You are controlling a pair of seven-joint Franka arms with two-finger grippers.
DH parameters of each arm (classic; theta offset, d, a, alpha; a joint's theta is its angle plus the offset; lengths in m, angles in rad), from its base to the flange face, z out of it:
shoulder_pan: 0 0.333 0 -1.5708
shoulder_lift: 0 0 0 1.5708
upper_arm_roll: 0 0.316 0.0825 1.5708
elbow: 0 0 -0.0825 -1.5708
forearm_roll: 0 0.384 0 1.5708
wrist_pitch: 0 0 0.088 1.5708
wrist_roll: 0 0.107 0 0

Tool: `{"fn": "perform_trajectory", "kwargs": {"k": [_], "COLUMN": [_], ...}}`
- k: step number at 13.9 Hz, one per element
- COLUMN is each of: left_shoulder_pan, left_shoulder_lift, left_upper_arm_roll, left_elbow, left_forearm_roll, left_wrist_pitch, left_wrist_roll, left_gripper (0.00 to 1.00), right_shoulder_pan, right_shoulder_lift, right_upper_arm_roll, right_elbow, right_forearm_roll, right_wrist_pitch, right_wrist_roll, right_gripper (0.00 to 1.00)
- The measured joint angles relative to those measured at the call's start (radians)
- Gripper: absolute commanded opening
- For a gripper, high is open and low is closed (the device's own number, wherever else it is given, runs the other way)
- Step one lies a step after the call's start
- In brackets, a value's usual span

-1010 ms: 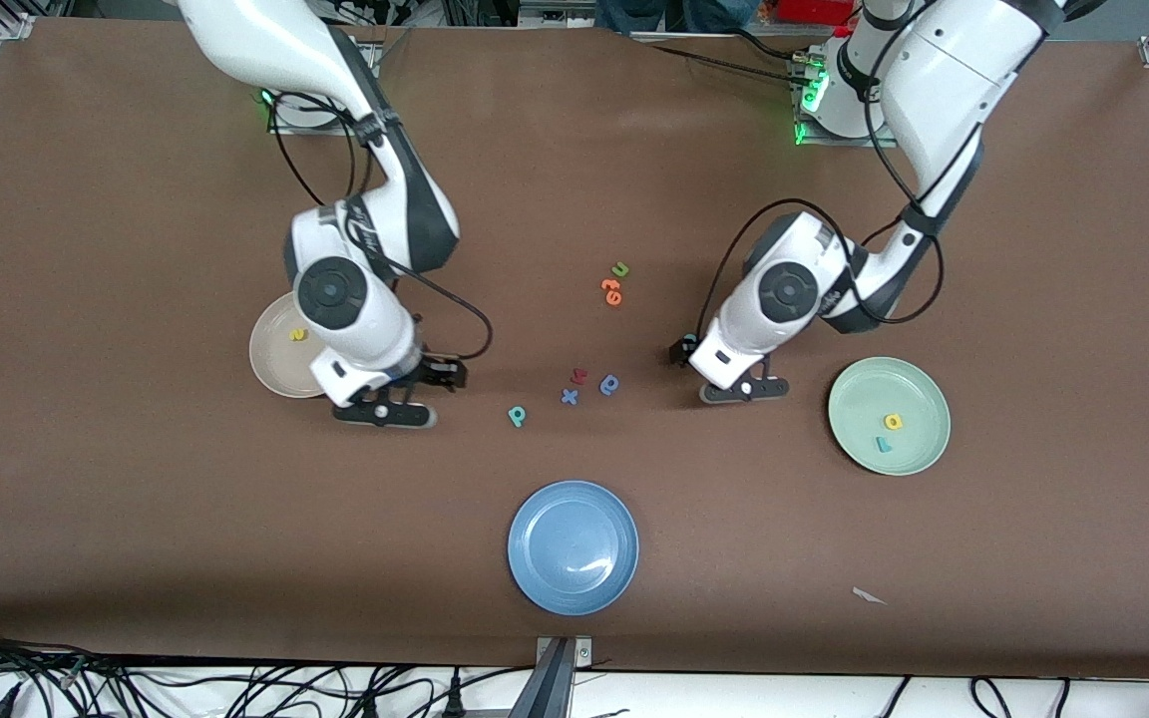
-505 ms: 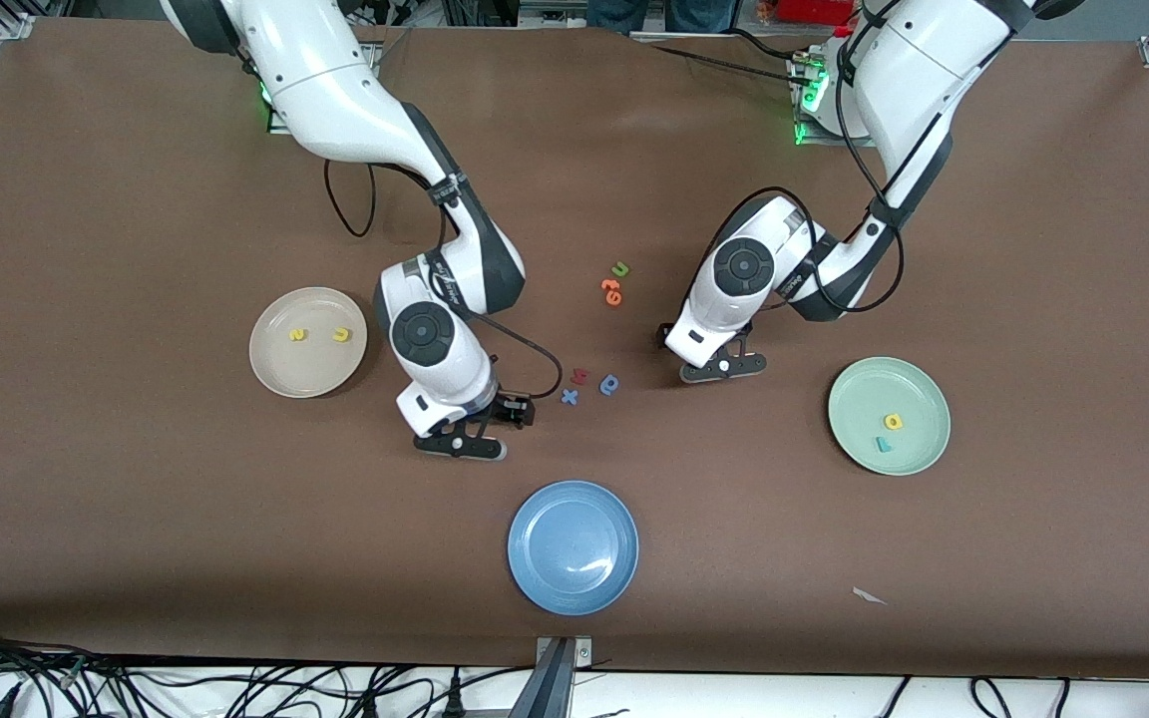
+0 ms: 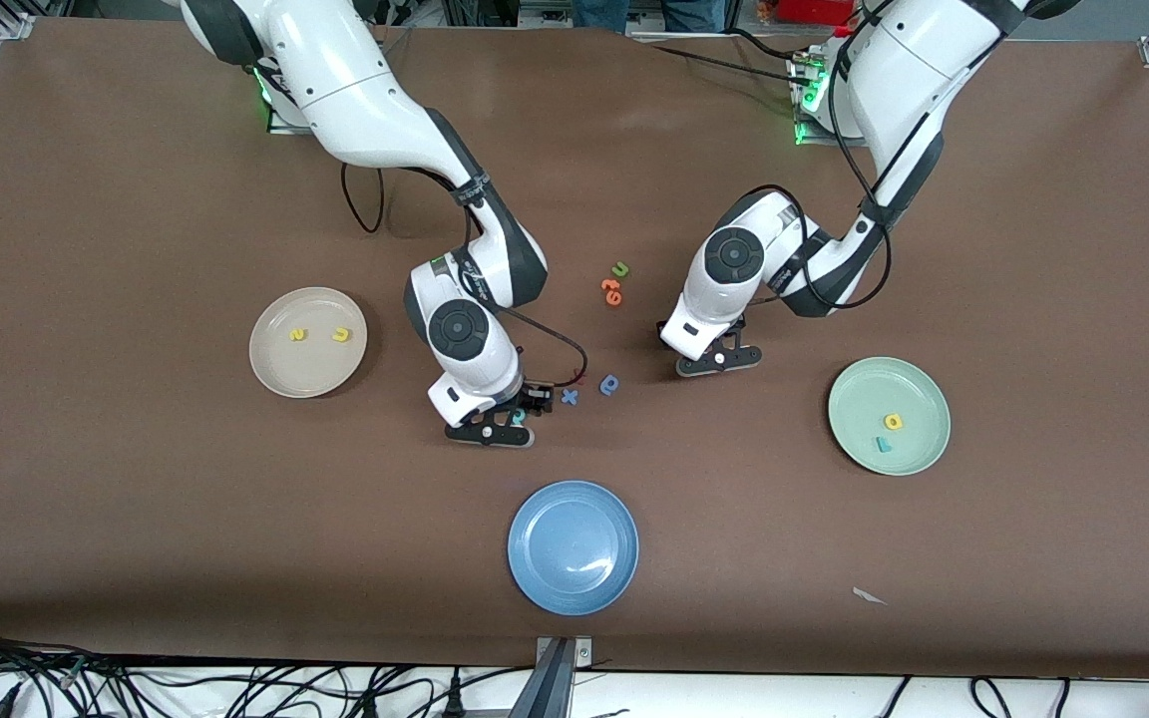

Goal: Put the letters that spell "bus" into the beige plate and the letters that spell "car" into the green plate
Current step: 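Grasp the teal d with the right gripper while the left gripper grasps teal c, then drop the d on the beige plate while the left gripper drops c on green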

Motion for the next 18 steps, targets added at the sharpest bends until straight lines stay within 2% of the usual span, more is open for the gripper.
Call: {"fn": "perform_trajectory", "kwargs": {"k": [1,4,5,13,18], "left_shoulder_pan": [-0.002,-0.009,-0.013,-0.015,0.004], "left_shoulder_lift": [0.0,0.0,0.0,0.0,-0.006], "left_upper_arm_roll": [0.0,0.0,0.0,0.002,0.016], "left_elbow": [0.0,0.0,0.0,-0.001,0.015], "left_forearm_roll": [0.0,0.0,0.0,0.011,0.016], "left_wrist_pitch": [0.0,0.0,0.0,0.001,-0.013], "left_wrist_roll": [-0.003,-0.02,-0.024,-0.026,0.015], "left_gripper": [0.43,0.34,0.32,0.18,0.15], "right_shoulder_pan": [0.0,0.0,0.001,0.003,-0.005], "right_shoulder_lift": [0.0,0.0,0.0,-0.008,-0.111], "right_upper_arm_roll": [-0.001,-0.003,-0.003,-0.018,-0.154], "right_elbow": [0.001,0.001,0.001,0.02,0.025], "right_forearm_roll": [-0.006,-0.037,-0.038,-0.068,-0.073], "right_wrist_pitch": [0.0,-0.001,-0.001,-0.016,-0.293], "right_wrist_roll": [0.0,0.0,0.0,-0.001,-0.101], "right_gripper": [0.61,0.2,0.16,0.16,0.16]}}
